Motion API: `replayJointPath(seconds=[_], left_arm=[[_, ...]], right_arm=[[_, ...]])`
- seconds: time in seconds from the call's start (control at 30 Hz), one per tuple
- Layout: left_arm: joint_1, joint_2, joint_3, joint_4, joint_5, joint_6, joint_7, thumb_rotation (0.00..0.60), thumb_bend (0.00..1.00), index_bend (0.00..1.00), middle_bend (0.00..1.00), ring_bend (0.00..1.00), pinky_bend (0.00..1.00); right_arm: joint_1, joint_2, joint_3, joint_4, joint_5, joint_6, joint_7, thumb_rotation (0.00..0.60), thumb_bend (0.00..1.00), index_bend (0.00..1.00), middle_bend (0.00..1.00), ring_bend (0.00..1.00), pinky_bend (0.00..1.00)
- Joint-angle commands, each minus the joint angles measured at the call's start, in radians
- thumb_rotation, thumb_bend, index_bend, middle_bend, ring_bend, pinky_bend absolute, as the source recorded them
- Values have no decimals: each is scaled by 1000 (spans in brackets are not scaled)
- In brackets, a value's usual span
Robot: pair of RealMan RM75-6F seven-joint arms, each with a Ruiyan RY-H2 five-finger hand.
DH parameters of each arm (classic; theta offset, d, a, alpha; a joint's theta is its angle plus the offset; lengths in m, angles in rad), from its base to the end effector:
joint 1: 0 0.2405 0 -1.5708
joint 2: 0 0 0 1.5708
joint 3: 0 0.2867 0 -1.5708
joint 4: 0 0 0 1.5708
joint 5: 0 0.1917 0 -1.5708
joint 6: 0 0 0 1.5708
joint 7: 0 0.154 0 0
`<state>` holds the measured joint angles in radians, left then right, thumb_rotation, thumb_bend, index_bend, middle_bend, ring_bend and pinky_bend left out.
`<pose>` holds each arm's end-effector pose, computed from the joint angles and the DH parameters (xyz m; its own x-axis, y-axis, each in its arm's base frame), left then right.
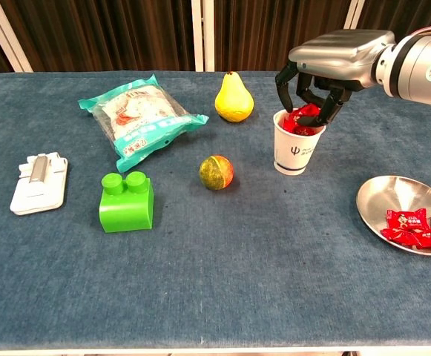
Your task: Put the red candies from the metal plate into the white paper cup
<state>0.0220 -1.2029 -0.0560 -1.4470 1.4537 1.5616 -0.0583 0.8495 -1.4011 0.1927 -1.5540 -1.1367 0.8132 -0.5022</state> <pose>-0.3749 0.1551 0.1901 0.4199 -0.0443 0.9065 0.9010 0.1405 -0.4105 -0.1333 -0.3885 0.0299 0.6725 -0.1646 0.7216 -0.6688 -0.5527 0.4973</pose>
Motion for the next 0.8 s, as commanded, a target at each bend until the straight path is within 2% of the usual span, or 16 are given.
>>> replayJointPath(seconds=[0.03, 0.33, 0.53, 0.7, 0.8], left_arm=[[0, 0, 0, 0, -1, -2, 0, 600, 0, 0, 34, 0, 0], [-4, 0, -2, -2, -2, -6, 5, 600, 0, 0, 34, 0, 0], [-4, 2, -3, -6, -4, -6, 9, 600, 0, 0, 34, 0, 0], [-9, 7, -5, -13, -1, -9, 14, 600, 0, 0, 35, 0, 0], [-14, 9, -9, -16, -1, -12, 14, 600, 0, 0, 34, 0, 0]], right_arm=[[4, 0, -4, 1, 2, 0, 5, 600, 508, 513, 843, 1000, 1000], [15, 10, -13, -5, 18, 1, 27, 600, 374, 428, 843, 1000, 1000], [14, 24, -10, -21, 5, 24, 54, 600, 288, 409, 843, 1000, 1000], [-14, 74, -2, -79, -42, 86, 97, 600, 257, 409, 843, 1000, 1000], [-74, 126, -5, -132, -103, 200, 123, 600, 257, 436, 843, 993, 1000]])
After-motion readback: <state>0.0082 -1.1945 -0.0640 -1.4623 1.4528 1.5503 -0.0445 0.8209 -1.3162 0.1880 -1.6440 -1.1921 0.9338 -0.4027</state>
